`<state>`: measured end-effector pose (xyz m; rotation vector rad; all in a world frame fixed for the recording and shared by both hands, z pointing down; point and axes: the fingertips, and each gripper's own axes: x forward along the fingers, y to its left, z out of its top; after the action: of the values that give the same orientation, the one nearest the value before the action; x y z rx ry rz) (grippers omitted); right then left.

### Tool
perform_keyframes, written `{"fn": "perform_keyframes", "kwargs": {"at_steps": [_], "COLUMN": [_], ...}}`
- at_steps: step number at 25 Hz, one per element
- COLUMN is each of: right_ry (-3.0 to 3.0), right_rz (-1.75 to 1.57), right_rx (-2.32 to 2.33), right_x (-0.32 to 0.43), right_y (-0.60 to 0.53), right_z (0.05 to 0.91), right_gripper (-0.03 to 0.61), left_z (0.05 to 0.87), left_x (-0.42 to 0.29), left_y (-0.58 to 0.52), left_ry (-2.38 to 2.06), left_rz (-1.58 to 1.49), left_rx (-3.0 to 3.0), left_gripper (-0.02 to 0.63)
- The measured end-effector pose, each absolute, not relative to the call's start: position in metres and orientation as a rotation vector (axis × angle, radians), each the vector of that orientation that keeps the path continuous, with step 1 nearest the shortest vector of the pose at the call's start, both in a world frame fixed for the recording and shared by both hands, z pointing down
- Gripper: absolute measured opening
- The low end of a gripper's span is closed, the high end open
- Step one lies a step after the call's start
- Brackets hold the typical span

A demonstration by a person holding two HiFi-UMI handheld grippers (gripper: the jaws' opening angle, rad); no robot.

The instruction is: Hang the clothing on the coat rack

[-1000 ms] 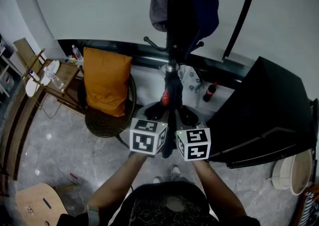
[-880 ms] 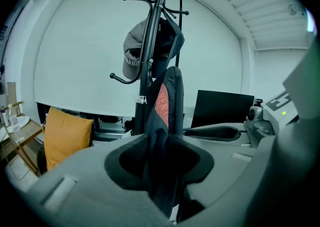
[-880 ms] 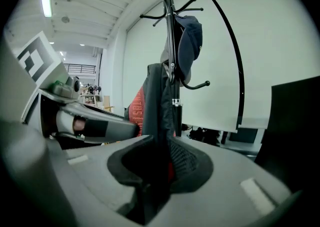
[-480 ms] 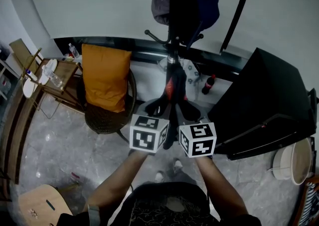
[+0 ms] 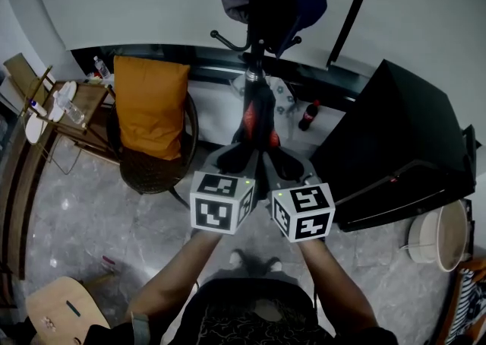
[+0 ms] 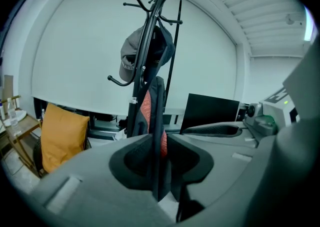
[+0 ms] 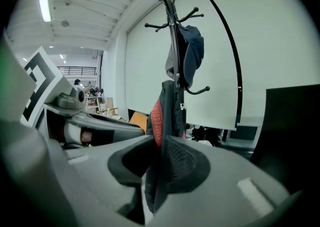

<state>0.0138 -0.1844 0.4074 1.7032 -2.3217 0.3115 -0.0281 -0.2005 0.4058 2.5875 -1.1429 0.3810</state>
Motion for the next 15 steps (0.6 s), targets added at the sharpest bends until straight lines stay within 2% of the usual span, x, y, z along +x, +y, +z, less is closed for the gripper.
{"fn": "perform_keyframes", "kwargs": {"at_steps": [15], "right_ry": [-2.436], "right_rz": [0.262], "right_rx": [1.586], "right_x": [0.030], "right_y": [-0.140], "right_z": [0.390], "right_gripper": [0.054], "left_z": [0.391], "left_x": [-0.006], "left_y": [-0.156], "left_ry": [-1.266], "left_rz": [0.339], "left_rx": [2.551], "left_gripper": [0.048]}}
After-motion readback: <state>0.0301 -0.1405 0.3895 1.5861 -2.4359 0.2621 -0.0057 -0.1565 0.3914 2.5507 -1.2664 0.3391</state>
